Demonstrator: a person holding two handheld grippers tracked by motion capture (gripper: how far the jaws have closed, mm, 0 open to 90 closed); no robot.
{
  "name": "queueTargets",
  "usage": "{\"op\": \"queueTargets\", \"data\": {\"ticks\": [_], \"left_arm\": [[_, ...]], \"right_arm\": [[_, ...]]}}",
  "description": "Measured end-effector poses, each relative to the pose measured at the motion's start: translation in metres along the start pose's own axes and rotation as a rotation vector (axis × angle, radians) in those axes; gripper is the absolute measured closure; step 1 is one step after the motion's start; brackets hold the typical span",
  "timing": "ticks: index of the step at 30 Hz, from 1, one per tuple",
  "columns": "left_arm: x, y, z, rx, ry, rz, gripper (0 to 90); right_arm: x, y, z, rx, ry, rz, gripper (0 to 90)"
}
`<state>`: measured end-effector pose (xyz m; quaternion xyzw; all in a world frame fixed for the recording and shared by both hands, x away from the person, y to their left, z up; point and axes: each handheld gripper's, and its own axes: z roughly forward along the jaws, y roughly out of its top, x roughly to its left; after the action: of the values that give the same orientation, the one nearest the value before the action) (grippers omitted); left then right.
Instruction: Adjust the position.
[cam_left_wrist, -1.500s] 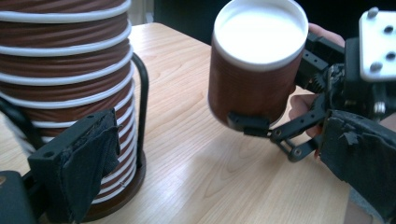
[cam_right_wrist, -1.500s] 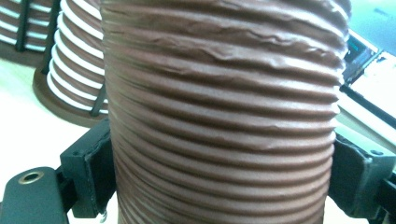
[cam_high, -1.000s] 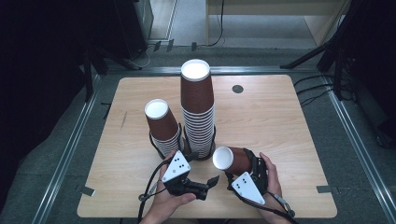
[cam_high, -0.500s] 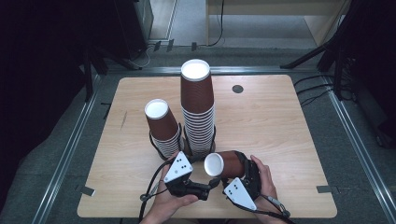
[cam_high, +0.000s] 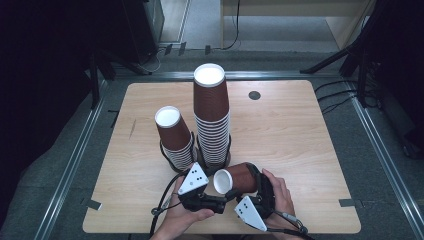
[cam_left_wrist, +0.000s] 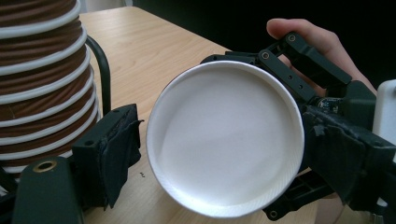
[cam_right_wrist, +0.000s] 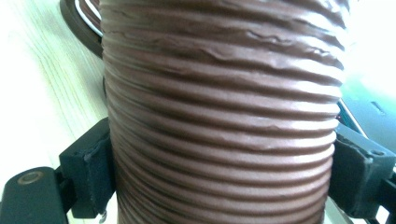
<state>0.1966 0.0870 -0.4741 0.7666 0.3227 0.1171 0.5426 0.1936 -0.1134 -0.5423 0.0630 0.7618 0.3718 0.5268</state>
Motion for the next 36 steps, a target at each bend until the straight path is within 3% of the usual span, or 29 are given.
{"op": "queueTargets", "data": {"ticks": [11,19,22,30,36], "left_arm": [[0.000,-0.001,0.004,0.031,0.002,-0.001,19.7],[0.000,-0.001,0.003,0.022,0.001,-0.007,21.8],[0.001,-0.002,0.002,0.021,0.021,-0.001,22.0],[0.006,-0.001,-0.002,0.004,0.021,-0.010,22.3],[0.010,0.001,-0.007,-0.021,0.027,-0.021,22.4]], "right_arm": [[0.002,0.002,0.000,-0.020,-0.004,-0.049,10.8],[0.000,0.003,0.000,-0.016,0.013,-0.012,9.3],[0.000,0.005,0.000,-0.017,0.030,0.027,0.0],[0.001,0.006,-0.001,-0.031,0.033,0.031,0.0],[-0.007,0.002,-0.005,-0.034,0.015,0.050,0.0]]}}
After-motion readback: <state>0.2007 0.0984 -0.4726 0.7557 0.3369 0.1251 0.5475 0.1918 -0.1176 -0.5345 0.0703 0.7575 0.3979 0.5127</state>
